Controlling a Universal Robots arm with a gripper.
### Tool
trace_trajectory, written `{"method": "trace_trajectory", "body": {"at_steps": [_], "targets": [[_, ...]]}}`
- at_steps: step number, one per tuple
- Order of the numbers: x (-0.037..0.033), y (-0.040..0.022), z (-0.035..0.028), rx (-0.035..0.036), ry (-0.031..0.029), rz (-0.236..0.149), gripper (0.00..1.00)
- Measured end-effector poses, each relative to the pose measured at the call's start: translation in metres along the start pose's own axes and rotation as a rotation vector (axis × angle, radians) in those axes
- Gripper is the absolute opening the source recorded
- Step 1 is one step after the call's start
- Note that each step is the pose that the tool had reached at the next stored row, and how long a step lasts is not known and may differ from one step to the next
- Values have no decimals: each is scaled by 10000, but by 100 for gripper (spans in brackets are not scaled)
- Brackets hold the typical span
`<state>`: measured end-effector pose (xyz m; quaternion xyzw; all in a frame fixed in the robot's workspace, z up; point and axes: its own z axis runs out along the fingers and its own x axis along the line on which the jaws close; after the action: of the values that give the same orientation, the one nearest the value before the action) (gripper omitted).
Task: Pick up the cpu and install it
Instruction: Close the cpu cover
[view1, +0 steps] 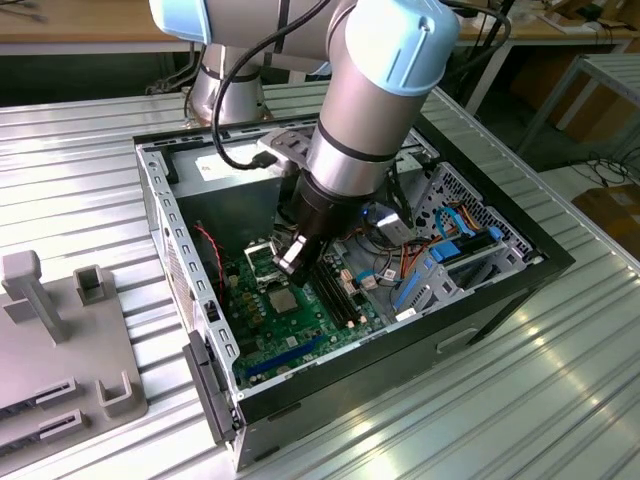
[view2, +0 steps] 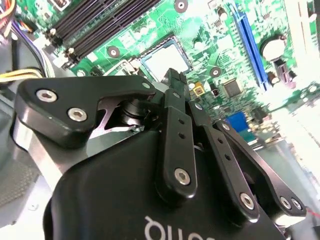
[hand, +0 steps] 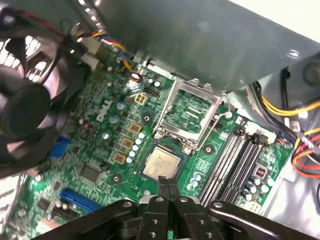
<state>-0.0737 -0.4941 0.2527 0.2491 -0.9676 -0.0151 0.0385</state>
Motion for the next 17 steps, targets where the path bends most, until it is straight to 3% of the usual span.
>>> {"method": "trace_trajectory", "body": {"at_steps": [5,10,17], "targets": [[0,0,2,78,56,-1156,11],[-25,-13,1,136,99,-2046,11],[-192,-70,-13,150,113,-2285,11]]}}
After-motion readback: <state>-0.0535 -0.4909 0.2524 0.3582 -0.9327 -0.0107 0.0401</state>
